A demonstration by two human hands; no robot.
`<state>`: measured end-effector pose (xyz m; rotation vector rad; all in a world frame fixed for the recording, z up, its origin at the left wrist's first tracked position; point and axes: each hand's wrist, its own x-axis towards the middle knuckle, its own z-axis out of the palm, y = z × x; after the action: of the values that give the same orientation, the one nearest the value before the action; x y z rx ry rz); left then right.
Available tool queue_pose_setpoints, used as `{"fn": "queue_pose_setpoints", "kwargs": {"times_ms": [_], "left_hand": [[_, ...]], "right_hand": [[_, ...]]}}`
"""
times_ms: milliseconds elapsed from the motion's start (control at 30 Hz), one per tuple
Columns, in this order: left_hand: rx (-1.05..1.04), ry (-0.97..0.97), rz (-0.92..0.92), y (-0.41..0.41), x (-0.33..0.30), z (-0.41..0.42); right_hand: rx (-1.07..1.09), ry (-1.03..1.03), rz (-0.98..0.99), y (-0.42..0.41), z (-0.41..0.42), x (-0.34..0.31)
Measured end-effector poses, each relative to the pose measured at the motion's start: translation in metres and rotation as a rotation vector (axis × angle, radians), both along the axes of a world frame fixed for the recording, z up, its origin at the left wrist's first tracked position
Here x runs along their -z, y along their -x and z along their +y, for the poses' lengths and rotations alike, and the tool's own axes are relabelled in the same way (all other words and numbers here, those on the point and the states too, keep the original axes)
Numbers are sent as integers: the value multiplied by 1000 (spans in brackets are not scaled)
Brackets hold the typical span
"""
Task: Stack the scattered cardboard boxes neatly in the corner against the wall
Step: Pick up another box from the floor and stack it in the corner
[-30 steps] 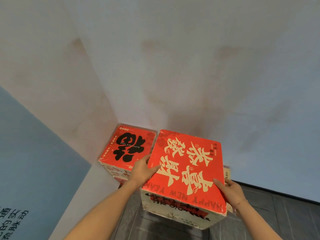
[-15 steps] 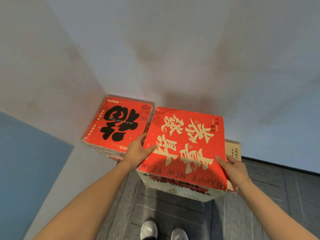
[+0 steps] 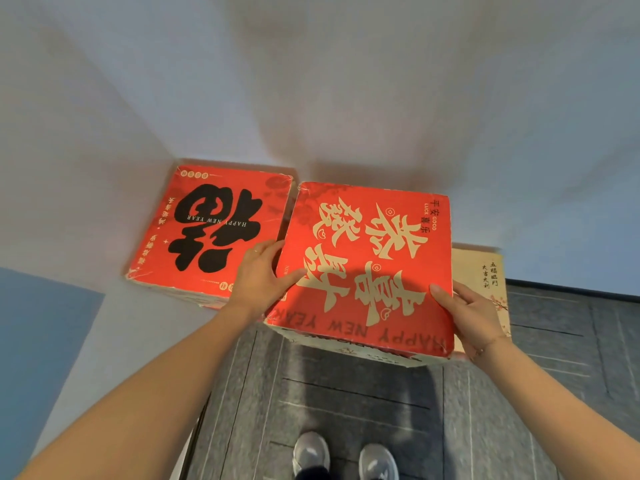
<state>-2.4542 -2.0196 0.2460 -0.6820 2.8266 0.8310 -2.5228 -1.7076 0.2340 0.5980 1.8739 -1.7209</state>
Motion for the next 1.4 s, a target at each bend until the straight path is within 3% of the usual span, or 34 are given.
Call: {"fn": "queue_pose_setpoints", "kwargs": {"times_ms": [200,633,1400], "left_hand": [[68,83,38,9,14,-9],[226,357,-152,21,38,-35],[238,365,-134,21,54,-32]], "right_hand": [[38,41,2,2,-9,12],[18,44,46,21,-36,29],[-32,24,34,34,-30,47]]}}
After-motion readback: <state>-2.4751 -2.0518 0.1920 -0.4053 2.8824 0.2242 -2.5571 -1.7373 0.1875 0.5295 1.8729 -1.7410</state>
